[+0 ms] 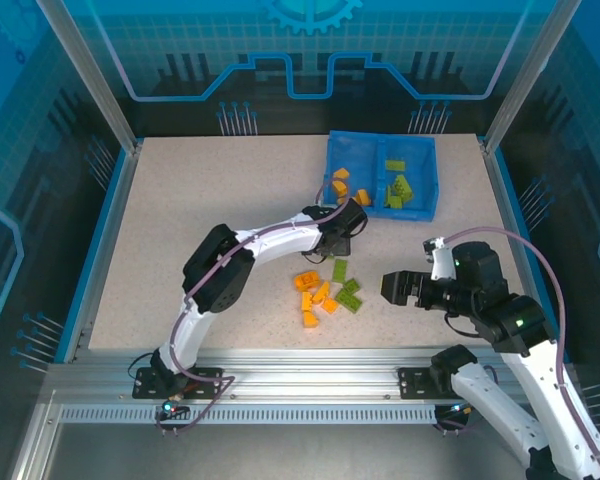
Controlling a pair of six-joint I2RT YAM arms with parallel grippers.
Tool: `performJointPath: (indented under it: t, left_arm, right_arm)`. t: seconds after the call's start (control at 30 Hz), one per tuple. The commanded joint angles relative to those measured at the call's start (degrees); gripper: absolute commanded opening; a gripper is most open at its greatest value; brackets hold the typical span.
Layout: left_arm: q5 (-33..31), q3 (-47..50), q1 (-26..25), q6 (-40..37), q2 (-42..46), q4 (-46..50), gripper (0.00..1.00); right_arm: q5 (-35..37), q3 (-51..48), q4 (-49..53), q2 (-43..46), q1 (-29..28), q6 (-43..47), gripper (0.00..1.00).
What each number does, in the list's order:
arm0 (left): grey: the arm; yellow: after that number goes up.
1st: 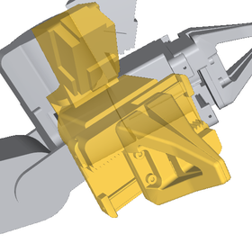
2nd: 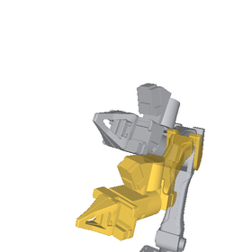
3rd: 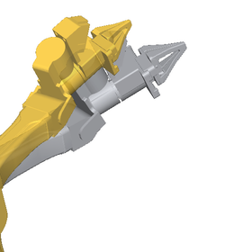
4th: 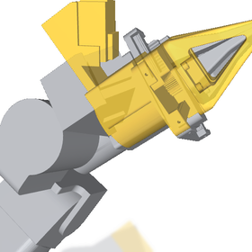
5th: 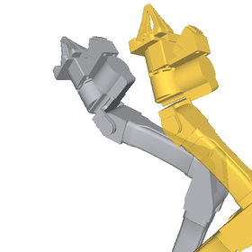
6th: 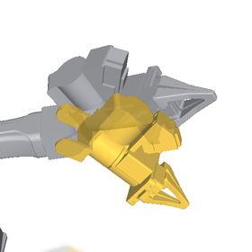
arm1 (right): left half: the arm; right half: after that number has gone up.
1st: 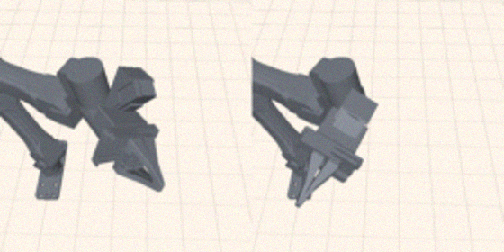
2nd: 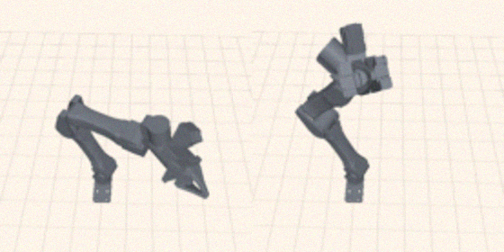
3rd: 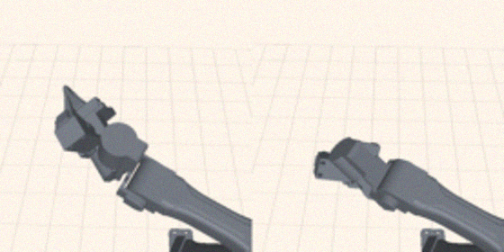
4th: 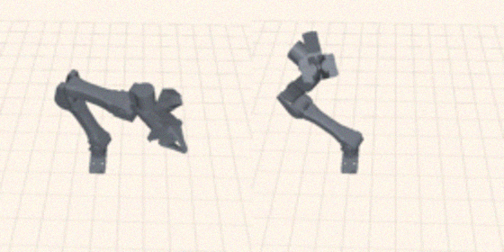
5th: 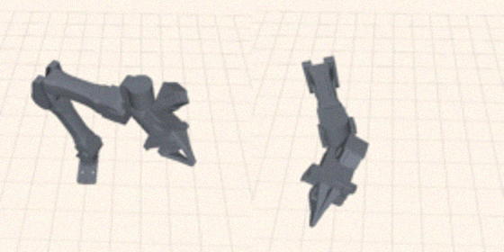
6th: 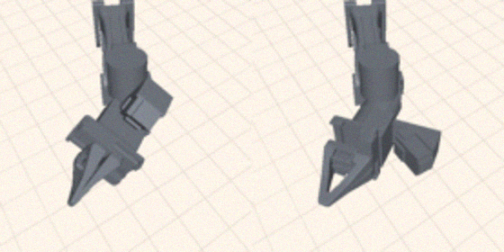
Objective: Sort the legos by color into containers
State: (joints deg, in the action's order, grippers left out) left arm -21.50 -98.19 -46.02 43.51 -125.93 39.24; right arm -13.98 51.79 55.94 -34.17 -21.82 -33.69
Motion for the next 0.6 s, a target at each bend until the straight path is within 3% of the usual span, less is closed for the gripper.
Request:
performJointPath:
  t: [0.0,0.2,0.37,0.57]
  left_arm:
    - [2.3,-3.2,1.2,-0.1,-3.0,1.0,0.69]
    - [5.9,-3.8,1.4,-1.8,-4.9,-0.7,0.45]
    - [8.0,-3.4,1.4,-2.7,-3.2,-1.2,0.3]
    - [7.9,-4.1,-1.6,-5.8,7.4,-3.3,0.28]
  right_arm:
    - [0.1,-0.3,0.9,0.5,-2.0,-1.7,0.97]
    - [0.7,0.2,0.2,-1.4,-3.1,-1.7,0.97]
    - [1.5,0.7,-1.0,-1.8,-4.1,-2.5,0.97]
    - [4.6,1.4,-1.0,-1.0,-4.7,-2.8,0.97]
